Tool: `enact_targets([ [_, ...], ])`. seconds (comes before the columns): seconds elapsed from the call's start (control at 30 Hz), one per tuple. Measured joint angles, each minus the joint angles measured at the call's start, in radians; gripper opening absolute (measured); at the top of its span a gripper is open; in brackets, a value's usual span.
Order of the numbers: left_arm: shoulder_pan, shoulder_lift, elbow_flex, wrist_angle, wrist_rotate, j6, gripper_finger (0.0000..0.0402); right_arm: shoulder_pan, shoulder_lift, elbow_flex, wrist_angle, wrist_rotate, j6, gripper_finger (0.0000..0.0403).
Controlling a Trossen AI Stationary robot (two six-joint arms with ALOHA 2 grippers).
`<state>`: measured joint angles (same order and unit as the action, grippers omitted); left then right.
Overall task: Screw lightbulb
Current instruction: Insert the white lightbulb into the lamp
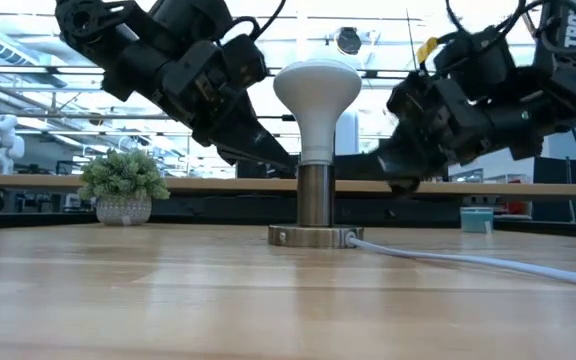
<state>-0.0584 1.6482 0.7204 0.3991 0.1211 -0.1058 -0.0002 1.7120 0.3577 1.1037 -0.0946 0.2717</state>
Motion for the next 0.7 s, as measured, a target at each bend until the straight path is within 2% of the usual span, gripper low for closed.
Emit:
enact_targets([
  [0.13, -0.016, 0.000, 0.000, 0.047, 0.000, 0.008, 0.0000, 0.000, -0.063, 0.010, 0.000, 0.064, -0.073, 0.0000],
  [0.43, 0.007, 0.000, 0.000, 0.066, -0.026, 0.007, 0.0000, 0.003, -0.067, 0.105, -0.208, 0.034, -0.105, 0.0000],
  [0.7, 0.009, 0.000, 0.000, 0.065, -0.026, 0.007, 0.0000, 0.004, -0.068, 0.122, -0.205, 0.018, -0.108, 0.0000],
])
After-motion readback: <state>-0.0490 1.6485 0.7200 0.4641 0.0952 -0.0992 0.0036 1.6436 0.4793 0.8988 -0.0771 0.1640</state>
